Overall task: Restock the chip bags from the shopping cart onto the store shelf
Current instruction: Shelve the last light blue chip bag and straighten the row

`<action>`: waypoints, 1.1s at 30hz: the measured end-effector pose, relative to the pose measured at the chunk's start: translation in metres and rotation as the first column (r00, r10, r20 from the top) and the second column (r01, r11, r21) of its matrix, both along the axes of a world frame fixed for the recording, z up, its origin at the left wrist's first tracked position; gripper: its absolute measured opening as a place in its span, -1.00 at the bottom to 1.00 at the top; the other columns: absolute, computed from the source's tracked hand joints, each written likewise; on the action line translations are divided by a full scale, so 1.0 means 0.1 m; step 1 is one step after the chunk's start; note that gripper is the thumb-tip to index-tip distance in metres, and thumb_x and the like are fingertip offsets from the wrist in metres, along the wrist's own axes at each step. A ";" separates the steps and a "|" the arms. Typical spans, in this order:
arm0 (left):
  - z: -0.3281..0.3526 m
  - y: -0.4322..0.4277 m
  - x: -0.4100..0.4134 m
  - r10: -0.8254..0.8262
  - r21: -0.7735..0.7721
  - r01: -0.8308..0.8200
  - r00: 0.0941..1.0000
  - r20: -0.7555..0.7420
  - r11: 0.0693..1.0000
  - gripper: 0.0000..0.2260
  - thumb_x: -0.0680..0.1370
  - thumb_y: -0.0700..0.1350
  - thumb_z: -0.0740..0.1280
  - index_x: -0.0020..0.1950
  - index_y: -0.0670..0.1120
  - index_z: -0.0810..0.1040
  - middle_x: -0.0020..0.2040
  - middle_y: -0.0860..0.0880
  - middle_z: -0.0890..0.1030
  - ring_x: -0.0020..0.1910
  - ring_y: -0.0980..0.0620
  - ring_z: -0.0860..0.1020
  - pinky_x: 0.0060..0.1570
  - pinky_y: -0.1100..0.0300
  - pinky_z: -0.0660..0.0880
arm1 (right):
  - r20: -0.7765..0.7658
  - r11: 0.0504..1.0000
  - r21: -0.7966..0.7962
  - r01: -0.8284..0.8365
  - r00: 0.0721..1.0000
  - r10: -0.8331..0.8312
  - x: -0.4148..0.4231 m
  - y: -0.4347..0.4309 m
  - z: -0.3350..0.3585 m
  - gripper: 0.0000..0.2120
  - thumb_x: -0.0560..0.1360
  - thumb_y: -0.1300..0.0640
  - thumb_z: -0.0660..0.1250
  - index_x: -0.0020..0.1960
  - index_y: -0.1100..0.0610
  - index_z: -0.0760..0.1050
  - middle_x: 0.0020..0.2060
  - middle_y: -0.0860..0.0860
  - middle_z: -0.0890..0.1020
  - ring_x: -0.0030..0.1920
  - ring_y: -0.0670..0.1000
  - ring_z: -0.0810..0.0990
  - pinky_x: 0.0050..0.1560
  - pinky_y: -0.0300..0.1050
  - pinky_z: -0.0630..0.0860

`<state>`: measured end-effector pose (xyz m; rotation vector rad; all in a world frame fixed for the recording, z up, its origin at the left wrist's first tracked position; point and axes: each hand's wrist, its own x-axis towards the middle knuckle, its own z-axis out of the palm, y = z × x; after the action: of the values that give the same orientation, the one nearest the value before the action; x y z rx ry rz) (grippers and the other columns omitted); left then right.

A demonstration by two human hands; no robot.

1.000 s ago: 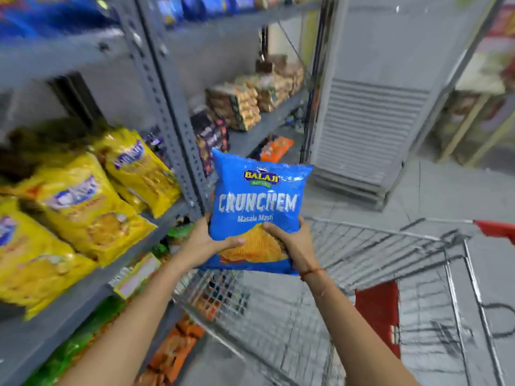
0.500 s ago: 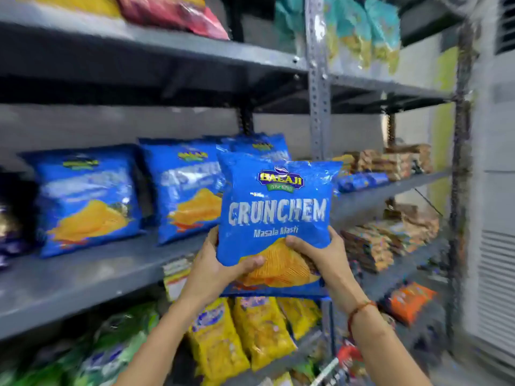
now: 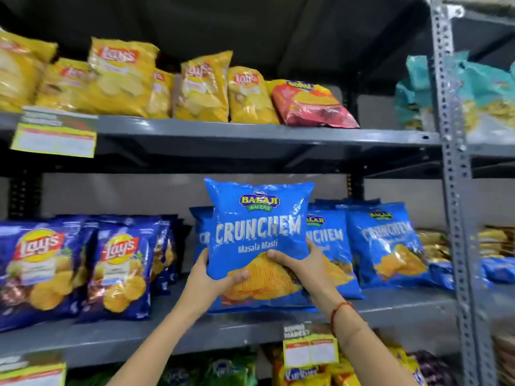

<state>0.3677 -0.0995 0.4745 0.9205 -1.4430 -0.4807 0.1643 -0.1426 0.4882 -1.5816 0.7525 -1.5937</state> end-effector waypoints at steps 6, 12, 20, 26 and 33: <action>0.03 -0.26 0.39 0.078 0.068 -0.073 0.994 -0.080 0.995 -0.20 0.01 0.11 0.63 0.17 0.01 0.40 0.06 0.06 0.59 0.03 0.10 0.58 -0.21 0.30 0.51 | -0.024 0.999 -0.015 -0.051 0.998 0.051 0.48 -0.40 0.03 -0.60 0.19 0.08 0.62 -0.07 -0.05 0.51 -0.09 -0.11 0.72 -0.13 -0.19 0.68 -0.27 -0.38 0.56; -0.13 -0.59 0.58 0.128 0.124 -0.114 0.985 -0.115 0.986 -0.37 0.23 -0.14 0.58 0.21 -0.05 0.37 0.08 0.00 0.58 0.02 0.08 0.57 -0.16 0.22 0.53 | -0.060 1.000 0.002 -0.012 0.998 0.012 0.75 -0.72 -0.12 -0.49 0.18 0.00 0.62 0.05 -0.06 0.49 0.00 -0.07 0.67 0.01 -0.07 0.64 0.03 -0.12 0.58; -0.30 -0.85 0.64 0.172 0.219 -0.142 0.977 -0.123 0.965 -0.40 0.22 -0.05 0.59 0.17 -0.01 0.40 0.01 0.07 0.60 -0.03 0.10 0.60 -0.19 0.23 0.53 | -0.104 0.985 0.108 0.131 0.987 -0.120 0.91 -0.98 -0.33 -0.18 0.19 -0.14 0.58 0.34 0.06 0.36 0.08 -0.04 0.62 0.11 0.02 0.58 0.20 0.02 0.51; -0.26 -0.74 0.64 0.236 0.268 -0.231 0.972 0.014 0.935 -0.30 0.27 0.04 0.55 0.31 -0.04 0.31 0.17 0.00 0.56 0.04 0.05 0.55 -0.06 0.23 0.51 | -0.104 0.979 0.128 0.161 0.983 -0.149 0.93 -0.95 -0.34 -0.14 0.20 -0.16 0.57 0.37 0.07 0.30 0.21 0.07 0.57 0.24 0.13 0.52 0.28 0.12 0.48; -0.48 0.08 0.74 0.505 -0.126 -0.500 0.766 0.397 0.857 -0.34 0.43 0.14 0.36 0.45 0.03 0.17 0.37 0.08 0.32 0.35 0.11 0.30 0.32 0.14 0.30 | -0.126 0.779 -0.332 0.532 0.794 -0.595 1.11 -0.51 -0.39 -0.22 0.34 -0.09 0.49 0.42 0.16 0.26 0.31 0.17 0.41 0.32 0.20 0.36 0.24 0.13 0.38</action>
<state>0.4418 -0.0915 0.4266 1.4088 -1.4898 0.1467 0.2748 -0.1940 0.4488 -1.8757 1.2704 -2.0438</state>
